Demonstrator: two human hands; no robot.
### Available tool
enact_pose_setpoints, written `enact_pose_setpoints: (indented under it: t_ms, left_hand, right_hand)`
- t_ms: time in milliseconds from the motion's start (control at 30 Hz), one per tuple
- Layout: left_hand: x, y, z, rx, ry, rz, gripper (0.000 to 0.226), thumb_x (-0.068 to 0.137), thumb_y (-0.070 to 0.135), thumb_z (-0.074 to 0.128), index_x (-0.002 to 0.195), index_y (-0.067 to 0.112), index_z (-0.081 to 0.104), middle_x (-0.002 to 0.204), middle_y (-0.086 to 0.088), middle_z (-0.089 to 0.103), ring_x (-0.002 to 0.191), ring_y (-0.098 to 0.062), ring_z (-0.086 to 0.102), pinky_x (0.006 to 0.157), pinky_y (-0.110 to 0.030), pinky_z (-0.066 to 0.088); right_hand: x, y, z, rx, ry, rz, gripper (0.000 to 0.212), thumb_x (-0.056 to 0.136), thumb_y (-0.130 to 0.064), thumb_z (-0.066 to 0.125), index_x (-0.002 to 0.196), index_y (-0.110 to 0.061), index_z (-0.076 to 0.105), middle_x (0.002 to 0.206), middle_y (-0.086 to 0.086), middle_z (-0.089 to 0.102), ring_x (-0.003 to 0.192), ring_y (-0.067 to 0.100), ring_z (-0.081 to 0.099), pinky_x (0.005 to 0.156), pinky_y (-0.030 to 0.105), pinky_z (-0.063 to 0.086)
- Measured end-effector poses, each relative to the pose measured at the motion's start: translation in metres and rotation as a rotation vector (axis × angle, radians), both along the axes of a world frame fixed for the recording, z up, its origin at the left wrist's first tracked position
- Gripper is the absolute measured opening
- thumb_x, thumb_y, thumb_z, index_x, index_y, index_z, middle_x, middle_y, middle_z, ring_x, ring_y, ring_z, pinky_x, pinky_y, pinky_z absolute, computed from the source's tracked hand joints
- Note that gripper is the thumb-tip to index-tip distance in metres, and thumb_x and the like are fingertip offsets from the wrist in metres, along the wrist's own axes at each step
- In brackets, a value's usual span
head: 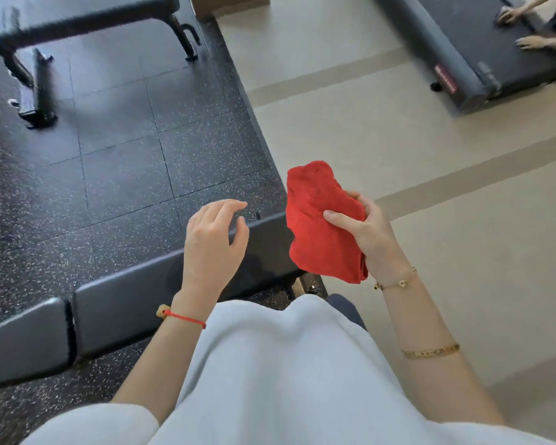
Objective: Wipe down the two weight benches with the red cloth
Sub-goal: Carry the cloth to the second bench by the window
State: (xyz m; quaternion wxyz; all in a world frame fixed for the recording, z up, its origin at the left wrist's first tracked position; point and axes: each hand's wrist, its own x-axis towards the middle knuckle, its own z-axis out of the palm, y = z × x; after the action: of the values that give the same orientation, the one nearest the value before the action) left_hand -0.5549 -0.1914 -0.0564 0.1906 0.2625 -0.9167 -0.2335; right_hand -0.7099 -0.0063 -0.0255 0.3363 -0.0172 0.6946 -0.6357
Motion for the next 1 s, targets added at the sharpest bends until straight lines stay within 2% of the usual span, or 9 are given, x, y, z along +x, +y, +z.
enact_pose_setpoints:
  t_ms: [300, 567, 667, 833, 1000]
  left_hand:
    - [-0.079, 0.049, -0.002, -0.001, 0.005, -0.023, 0.023, 0.096, 0.016, 0.054, 0.115, 0.015, 0.066, 0.114, 0.0, 0.068, 0.112, -0.022, 0.06, 0.105, -0.042, 0.042]
    - [-0.184, 0.132, -0.009, 0.056, 0.033, 0.141, 0.024, 0.095, 0.014, 0.055, 0.116, 0.016, 0.066, 0.115, 0.001, 0.068, 0.113, -0.02, 0.059, 0.104, -0.036, 0.038]
    - [-0.219, 0.153, -0.009, 0.077, 0.041, 0.173, 0.024, 0.095, 0.014, 0.055, 0.116, 0.016, 0.066, 0.115, 0.001, 0.068, 0.113, -0.02, 0.059, 0.103, -0.041, 0.043]
    - [-0.261, 0.166, -0.012, 0.079, 0.039, 0.17, 0.023, 0.096, 0.014, 0.055, 0.117, 0.015, 0.065, 0.116, 0.0, 0.068, 0.112, -0.021, 0.059, 0.101, -0.049, 0.046]
    - [-0.284, 0.153, -0.015, 0.041, 0.03, 0.23, 0.023, 0.095, 0.013, 0.055, 0.115, 0.014, 0.067, 0.114, -0.002, 0.069, 0.11, -0.023, 0.06, 0.1, -0.047, 0.046]
  right_hand:
    - [-0.069, 0.059, -0.013, -0.04, 0.009, -0.03, 0.046, 0.079, -0.012, 0.077, 0.121, -0.013, 0.061, 0.117, 0.007, 0.069, 0.106, 0.024, 0.067, 0.093, 0.04, 0.055]
    - [-0.199, 0.119, -0.016, -0.027, -0.001, 0.103, 0.045, 0.078, -0.011, 0.078, 0.121, -0.013, 0.061, 0.116, 0.01, 0.069, 0.105, 0.027, 0.067, 0.09, 0.04, 0.055]
    - [-0.244, 0.134, -0.012, -0.021, 0.014, 0.136, 0.045, 0.078, -0.011, 0.078, 0.12, -0.013, 0.062, 0.114, 0.009, 0.07, 0.103, 0.025, 0.068, 0.086, 0.036, 0.056]
    - [-0.296, 0.143, -0.017, -0.03, 0.016, 0.124, 0.043, 0.078, -0.01, 0.078, 0.118, -0.012, 0.063, 0.111, 0.009, 0.071, 0.1, 0.024, 0.069, 0.085, 0.035, 0.057]
    - [-0.328, 0.125, -0.025, -0.037, -0.002, 0.15, 0.042, 0.077, -0.011, 0.079, 0.116, -0.016, 0.063, 0.108, 0.005, 0.073, 0.098, 0.022, 0.071, 0.082, 0.034, 0.058]
